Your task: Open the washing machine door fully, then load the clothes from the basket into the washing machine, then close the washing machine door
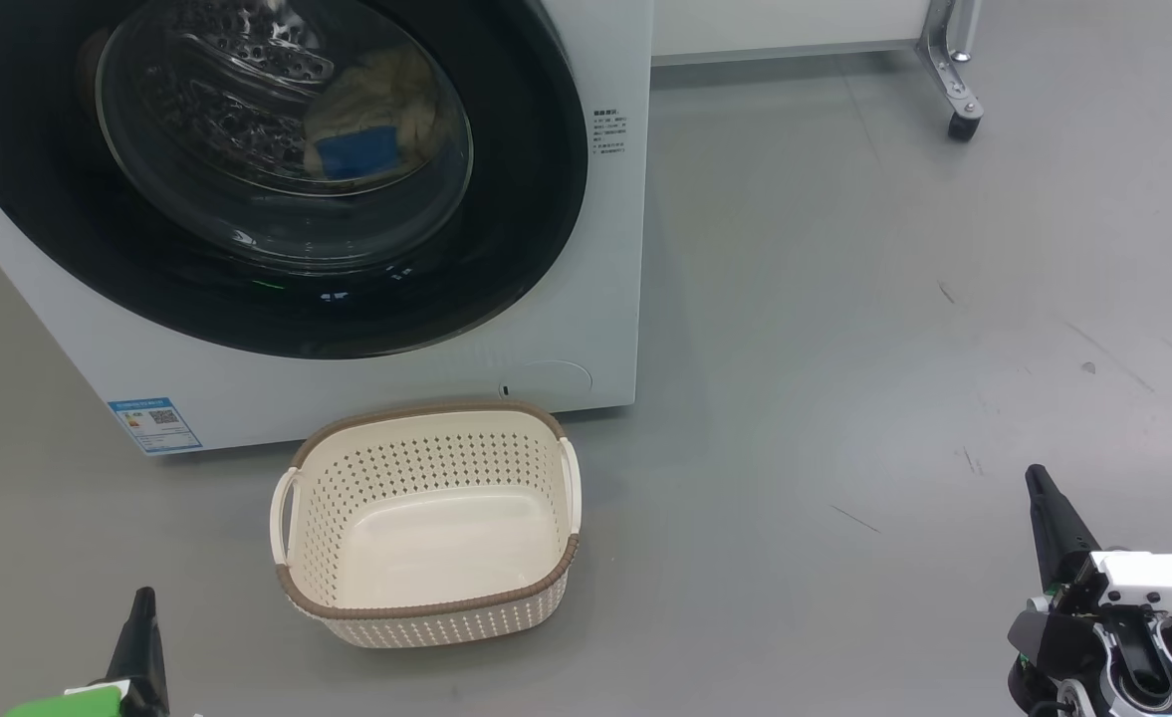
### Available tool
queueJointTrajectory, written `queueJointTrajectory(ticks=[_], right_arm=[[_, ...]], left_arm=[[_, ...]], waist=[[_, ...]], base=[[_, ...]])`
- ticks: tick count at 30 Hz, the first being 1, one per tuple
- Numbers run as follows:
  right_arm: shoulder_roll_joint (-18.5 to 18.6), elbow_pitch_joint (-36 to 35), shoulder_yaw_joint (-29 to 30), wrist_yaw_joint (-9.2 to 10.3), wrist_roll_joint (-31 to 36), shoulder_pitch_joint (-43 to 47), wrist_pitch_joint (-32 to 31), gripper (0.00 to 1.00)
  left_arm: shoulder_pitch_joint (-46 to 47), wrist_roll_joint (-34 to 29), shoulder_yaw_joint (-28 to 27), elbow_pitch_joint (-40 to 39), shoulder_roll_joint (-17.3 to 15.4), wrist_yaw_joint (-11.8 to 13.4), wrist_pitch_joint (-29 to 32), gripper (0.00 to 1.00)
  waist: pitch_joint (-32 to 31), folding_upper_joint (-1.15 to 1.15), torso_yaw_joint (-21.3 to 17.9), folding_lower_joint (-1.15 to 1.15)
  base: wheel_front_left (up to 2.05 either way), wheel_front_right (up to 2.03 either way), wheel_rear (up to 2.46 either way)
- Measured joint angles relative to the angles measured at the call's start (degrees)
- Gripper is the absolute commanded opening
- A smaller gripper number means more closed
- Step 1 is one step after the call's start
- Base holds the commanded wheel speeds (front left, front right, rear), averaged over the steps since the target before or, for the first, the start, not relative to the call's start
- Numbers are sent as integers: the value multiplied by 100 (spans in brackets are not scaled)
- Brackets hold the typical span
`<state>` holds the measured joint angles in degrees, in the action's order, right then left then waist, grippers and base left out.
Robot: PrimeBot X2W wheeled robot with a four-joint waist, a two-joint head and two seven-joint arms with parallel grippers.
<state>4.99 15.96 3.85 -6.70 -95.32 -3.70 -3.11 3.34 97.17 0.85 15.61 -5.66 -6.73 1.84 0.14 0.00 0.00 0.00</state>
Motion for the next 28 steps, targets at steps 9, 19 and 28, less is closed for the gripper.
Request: queueJointTrajectory(ticks=[9,19,28], right_arm=[[-1,-1,7,-5,0,0,-1,0],[-10,-2,12,-5,1,0,-19,0],[-16,-3,13,-5,1,0,-19,0]], left_arm=[[1,-7,-7,-2,1,0,15,0],[2,-8,-14,-7,3,0,15,0],[2,-9,-22,-11,4,0,16,0]], waist=[[1,0,0,0],[1,0,0,0],[2,0,0,0]], base=[[0,0,0],[0,0,0],[0,0,0]])
